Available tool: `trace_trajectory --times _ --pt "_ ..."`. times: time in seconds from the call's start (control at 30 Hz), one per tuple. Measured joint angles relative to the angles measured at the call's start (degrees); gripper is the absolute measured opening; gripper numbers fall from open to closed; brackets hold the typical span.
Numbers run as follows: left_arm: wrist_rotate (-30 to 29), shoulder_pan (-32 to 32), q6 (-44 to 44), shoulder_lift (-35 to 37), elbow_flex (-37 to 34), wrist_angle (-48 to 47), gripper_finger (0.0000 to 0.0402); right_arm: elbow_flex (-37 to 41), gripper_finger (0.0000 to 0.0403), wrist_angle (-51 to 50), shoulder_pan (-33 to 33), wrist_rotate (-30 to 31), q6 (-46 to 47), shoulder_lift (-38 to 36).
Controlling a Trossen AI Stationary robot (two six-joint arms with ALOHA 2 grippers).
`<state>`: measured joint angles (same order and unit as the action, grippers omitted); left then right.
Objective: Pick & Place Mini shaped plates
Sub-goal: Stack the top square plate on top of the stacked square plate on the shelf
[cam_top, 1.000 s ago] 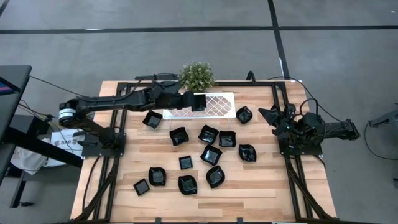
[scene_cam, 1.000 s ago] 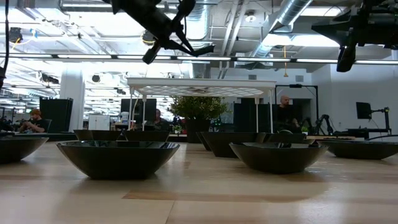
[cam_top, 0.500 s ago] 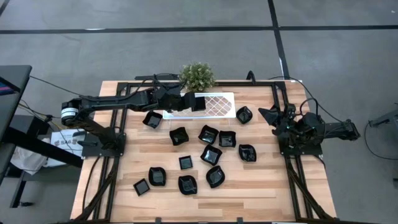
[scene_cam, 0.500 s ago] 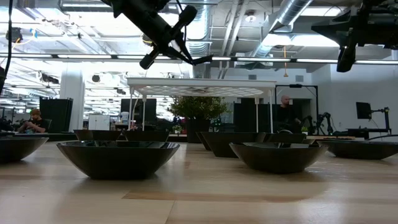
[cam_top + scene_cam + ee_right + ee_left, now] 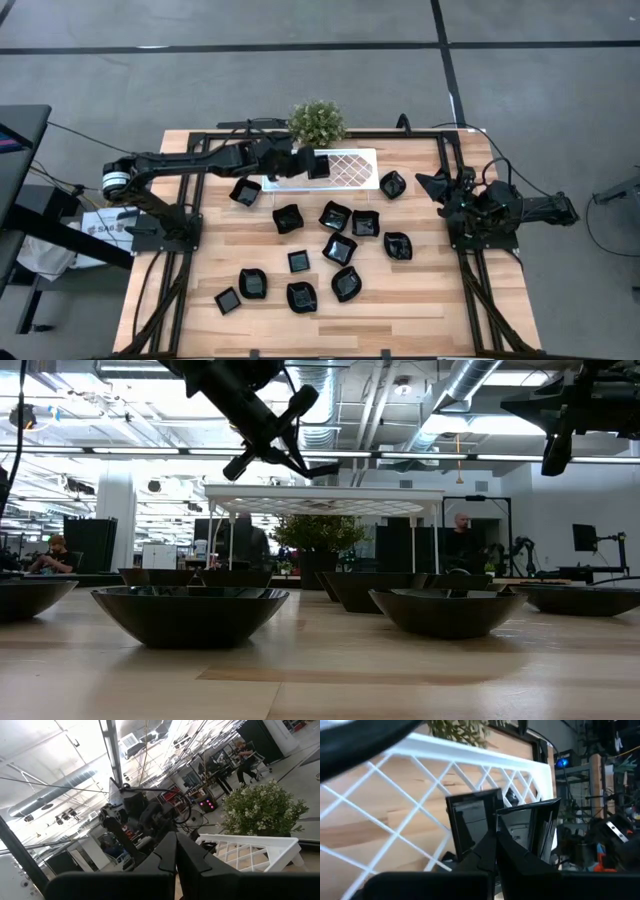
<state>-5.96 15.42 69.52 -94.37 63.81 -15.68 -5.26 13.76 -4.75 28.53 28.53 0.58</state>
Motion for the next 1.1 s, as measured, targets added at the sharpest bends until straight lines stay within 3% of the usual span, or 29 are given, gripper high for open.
trace_trajectory --times 1.1 --pt "-0.45 0.76 -0.22 -0.33 0.00 -1.90 0.0005 0.00 0.0000 0.00 0.00 0.00 0.02 -0.01"
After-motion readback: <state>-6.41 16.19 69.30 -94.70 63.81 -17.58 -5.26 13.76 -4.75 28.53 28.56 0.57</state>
